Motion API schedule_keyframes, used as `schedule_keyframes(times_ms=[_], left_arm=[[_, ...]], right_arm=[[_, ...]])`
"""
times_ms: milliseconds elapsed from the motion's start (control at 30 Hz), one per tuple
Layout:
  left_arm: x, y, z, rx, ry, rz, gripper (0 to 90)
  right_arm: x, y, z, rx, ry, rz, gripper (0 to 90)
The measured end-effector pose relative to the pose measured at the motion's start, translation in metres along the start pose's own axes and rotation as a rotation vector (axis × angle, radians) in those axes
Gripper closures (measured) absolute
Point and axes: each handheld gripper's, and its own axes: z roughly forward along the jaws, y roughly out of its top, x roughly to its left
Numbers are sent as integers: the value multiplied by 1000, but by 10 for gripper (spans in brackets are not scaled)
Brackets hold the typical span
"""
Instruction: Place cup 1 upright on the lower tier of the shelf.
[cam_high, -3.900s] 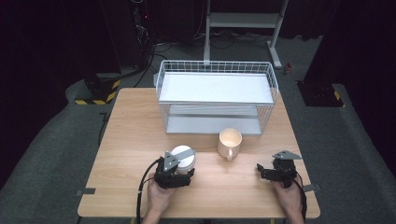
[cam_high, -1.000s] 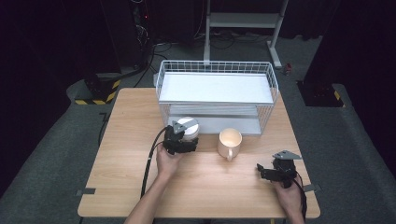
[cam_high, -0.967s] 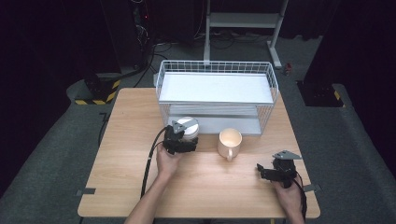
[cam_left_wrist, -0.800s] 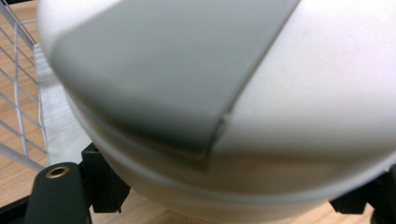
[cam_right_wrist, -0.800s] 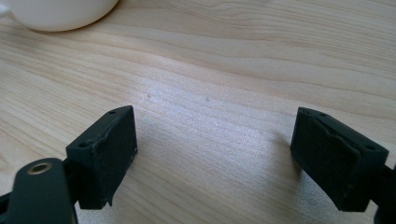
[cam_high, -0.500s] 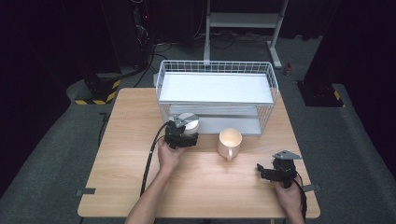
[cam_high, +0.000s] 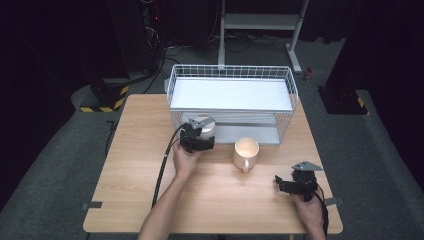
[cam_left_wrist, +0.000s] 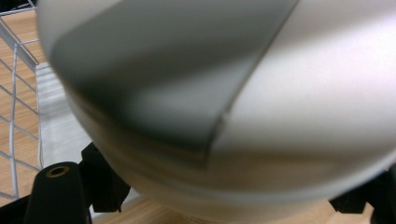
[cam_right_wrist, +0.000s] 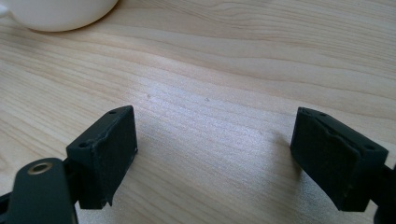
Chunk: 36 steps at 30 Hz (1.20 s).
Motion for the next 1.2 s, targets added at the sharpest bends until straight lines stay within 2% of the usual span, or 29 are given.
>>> schedule_keyframes(times_ms=[100,167,267,333,500,533,567,633,667,733,867,900,1000,1033,1200], left_arm=[[0,2,3,-3,0,-15,193],[1,2,4,-7,24,5,193],[0,3,7,-12,14,-7,193],[1,4,8,-18,24,2,193],[1,4,13,-31,19,-20,193],[2,5,13,-28,19,-19,194],[3,6,13,-28,35,-1,193],[3,7,15,-28,26,2,193],[3,7,16,-33,22,-15,193],[4,8,18,-35,23,-24,193],[6,10,22,-41,39,-20,193],[4,10,23,-50,27,-39,193],[6,11,25,-50,40,-29,193],[8,12,26,-51,33,-13,193],[9,13,30,-65,40,-21,193]], right_arm=[[0,0,0,0,0,0,147],[0,0,0,0,0,0,147],[0,0,0,0,0,0,147],[0,0,0,0,0,0,147],[0,0,0,0,0,0,147],[0,0,0,0,0,0,147],[0,0,0,0,0,0,147],[0,0,0,0,0,0,147],[0,0,0,0,0,0,147],[0,0,0,0,0,0,147],[0,0,0,0,0,0,147],[0,0,0,0,0,-1,147],[0,0,0,0,0,0,147],[0,0,0,0,0,0,147],[0,0,0,0,0,0,147]])
